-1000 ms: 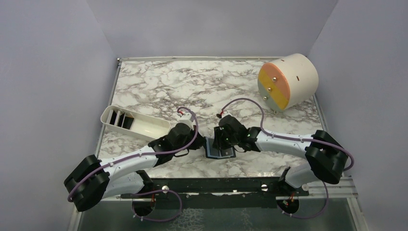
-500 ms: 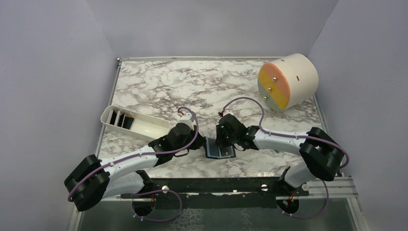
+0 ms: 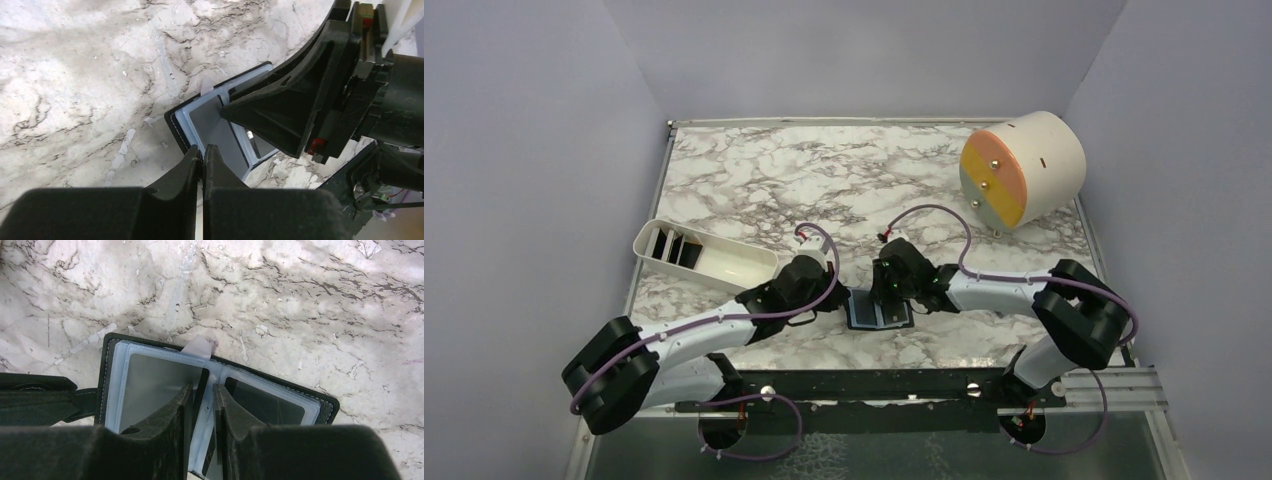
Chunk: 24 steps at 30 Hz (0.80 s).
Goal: Put the credit cards into the card holder
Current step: Turn over the card holder at the center of the board.
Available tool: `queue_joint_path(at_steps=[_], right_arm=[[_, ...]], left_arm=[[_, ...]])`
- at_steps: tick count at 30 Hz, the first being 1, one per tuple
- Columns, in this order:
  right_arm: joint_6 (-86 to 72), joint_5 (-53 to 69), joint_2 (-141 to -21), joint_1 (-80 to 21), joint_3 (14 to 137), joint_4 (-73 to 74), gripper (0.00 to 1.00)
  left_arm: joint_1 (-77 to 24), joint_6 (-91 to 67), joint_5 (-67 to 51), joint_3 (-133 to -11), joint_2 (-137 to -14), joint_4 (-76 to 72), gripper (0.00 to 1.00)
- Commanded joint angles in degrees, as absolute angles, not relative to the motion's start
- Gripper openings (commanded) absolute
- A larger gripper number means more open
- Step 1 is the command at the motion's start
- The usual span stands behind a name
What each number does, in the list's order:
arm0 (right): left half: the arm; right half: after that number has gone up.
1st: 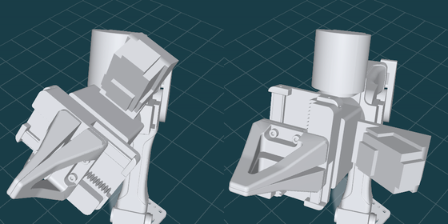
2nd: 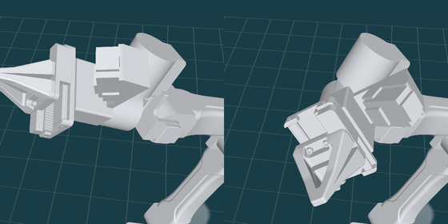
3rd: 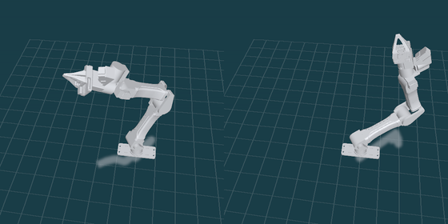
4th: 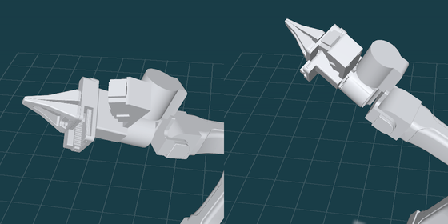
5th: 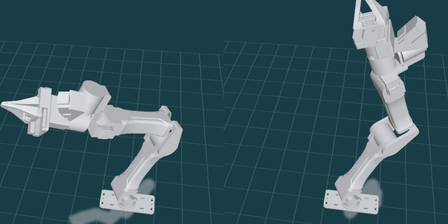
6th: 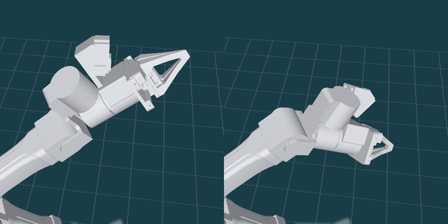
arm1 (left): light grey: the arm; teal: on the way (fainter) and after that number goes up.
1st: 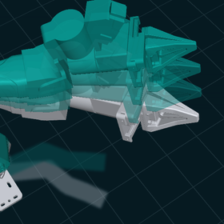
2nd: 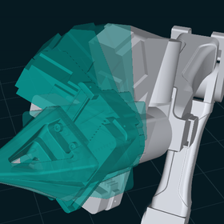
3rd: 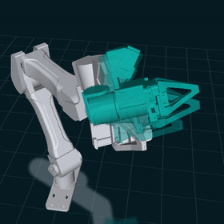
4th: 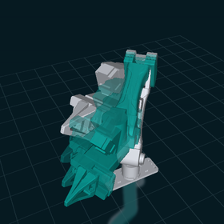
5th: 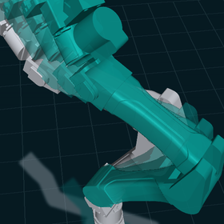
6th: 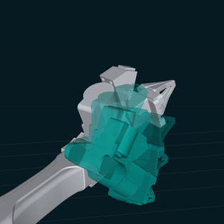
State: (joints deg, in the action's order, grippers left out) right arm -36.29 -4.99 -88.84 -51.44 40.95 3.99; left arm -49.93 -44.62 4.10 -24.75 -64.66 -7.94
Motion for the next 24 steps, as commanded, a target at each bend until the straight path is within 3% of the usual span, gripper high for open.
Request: queue_joint_path(at_steps=[1, 11, 24], right_arm=[[-37.0, -4.2, -91.1, -51.0, 38.0, 4.0, 0.22], [-37.9, -3.6, -88.9, -51.0, 37.1, 4.0, 0.21], [-37.5, -3.2, -82.3, -51.0, 39.9, 9.8, 0.20]], left_arm=[[-48.8, -43.2, 7.1, -26.9, -65.2, -6.3, 0.01], [-48.3, -46.0, 2.9, -29.5, -62.3, -4.5, 0.41], [-48.3, -48.2, -3.8, -28.4, -71.0, -11.6, 0.52]])
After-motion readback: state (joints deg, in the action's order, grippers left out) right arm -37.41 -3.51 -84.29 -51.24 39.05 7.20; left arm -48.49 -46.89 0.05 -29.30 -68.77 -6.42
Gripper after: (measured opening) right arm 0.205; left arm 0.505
